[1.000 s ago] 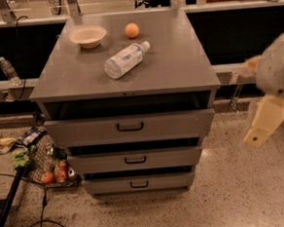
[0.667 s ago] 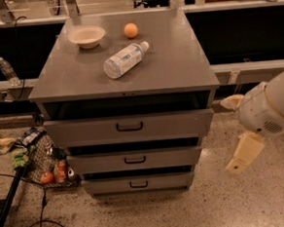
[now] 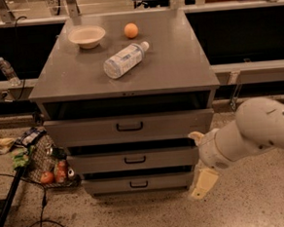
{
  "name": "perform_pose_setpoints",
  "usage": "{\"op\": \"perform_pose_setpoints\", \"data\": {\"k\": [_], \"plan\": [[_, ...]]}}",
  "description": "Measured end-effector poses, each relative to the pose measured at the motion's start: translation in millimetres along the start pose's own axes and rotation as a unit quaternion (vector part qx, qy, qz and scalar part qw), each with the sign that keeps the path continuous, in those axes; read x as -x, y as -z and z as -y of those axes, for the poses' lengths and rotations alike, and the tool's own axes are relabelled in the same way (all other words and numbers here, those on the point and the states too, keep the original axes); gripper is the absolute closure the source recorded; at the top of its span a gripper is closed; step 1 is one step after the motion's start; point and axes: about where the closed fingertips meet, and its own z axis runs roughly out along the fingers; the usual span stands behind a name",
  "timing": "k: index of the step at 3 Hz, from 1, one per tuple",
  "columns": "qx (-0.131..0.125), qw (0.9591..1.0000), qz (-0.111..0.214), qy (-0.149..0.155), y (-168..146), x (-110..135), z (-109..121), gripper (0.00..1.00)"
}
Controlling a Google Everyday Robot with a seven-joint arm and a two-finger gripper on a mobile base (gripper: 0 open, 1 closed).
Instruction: Open bottom drawer
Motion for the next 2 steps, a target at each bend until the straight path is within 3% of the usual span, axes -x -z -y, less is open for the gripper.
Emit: {"op": "perform_pose_setpoints", "data": {"k": [1, 2], "plan": [[-0.038, 0.9993, 0.004, -0.003, -4.8, 1.3, 17.2, 0.00], [-0.036, 0.9993, 0.004, -0.002, -3.6, 2.3, 16.7, 0.00]]}}
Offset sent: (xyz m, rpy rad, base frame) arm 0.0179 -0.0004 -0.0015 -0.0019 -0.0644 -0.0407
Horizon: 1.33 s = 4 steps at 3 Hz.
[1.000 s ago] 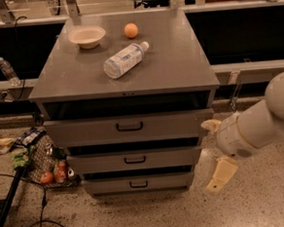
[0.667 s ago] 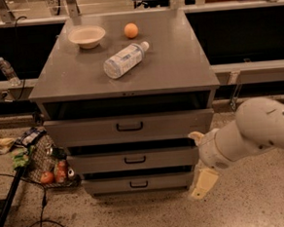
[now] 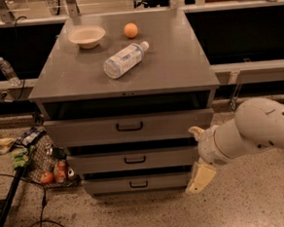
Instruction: Open bottom drawer
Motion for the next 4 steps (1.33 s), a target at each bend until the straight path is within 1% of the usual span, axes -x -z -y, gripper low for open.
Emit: {"op": "perform_pose_setpoints", "data": {"k": [1, 2, 3, 4], "plan": [[-0.003, 0.9995, 0.023, -0.020, -33.0, -10.0, 0.9, 0.00], [0.007, 0.9980, 0.053, -0.035, -122.1, -38.7, 7.6, 0.00], [0.037, 0.9970, 0.059, -0.031, -197.8, -60.8, 10.1, 0.00], [0.078, 0.9957, 0.045, -0.021, -264.2, -84.0, 7.8, 0.00]]}}
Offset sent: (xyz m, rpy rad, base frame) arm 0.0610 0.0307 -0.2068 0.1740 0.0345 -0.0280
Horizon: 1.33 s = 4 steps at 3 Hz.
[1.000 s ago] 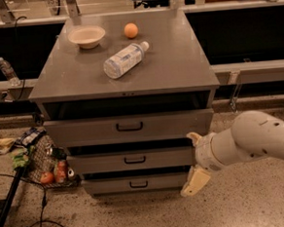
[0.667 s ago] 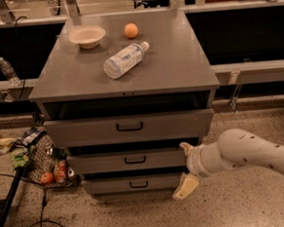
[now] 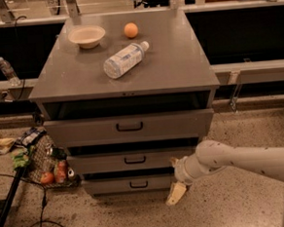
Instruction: Open bottom drawer
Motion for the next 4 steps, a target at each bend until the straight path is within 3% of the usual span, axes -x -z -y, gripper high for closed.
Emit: {"op": "perform_pose_setpoints", "data": {"k": [1, 2, 3, 4], "plan": [[0.023, 0.9992, -0.029, 0.013, -35.5, -25.0, 4.5, 0.00], [0.027, 0.9991, -0.031, 0.014, -40.3, -27.9, 3.8, 0.00], [0.025, 0.9996, -0.013, 0.000, -49.5, -35.5, 4.2, 0.00], [0.024, 0.9993, 0.016, -0.022, -70.3, -62.3, 6.0, 0.00]]}}
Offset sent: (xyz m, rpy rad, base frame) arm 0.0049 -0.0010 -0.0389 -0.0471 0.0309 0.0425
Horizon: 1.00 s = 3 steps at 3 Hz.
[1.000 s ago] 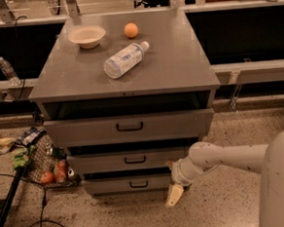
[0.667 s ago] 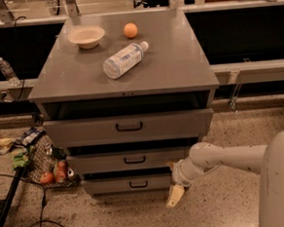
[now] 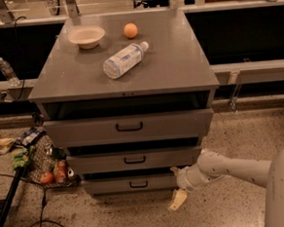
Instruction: Open bottom drawer
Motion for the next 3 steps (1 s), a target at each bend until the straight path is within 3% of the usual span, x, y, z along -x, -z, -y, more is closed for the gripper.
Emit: {"op": "perform_pose_setpoints", "data": {"k": [1, 3], "plan": [[0.000, 0.9999, 0.008, -0.007, -22.1, -27.3, 8.3, 0.00], [-0.023, 0.9994, -0.010, 0.024, -68.5, -54.2, 38.8, 0.00]]}}
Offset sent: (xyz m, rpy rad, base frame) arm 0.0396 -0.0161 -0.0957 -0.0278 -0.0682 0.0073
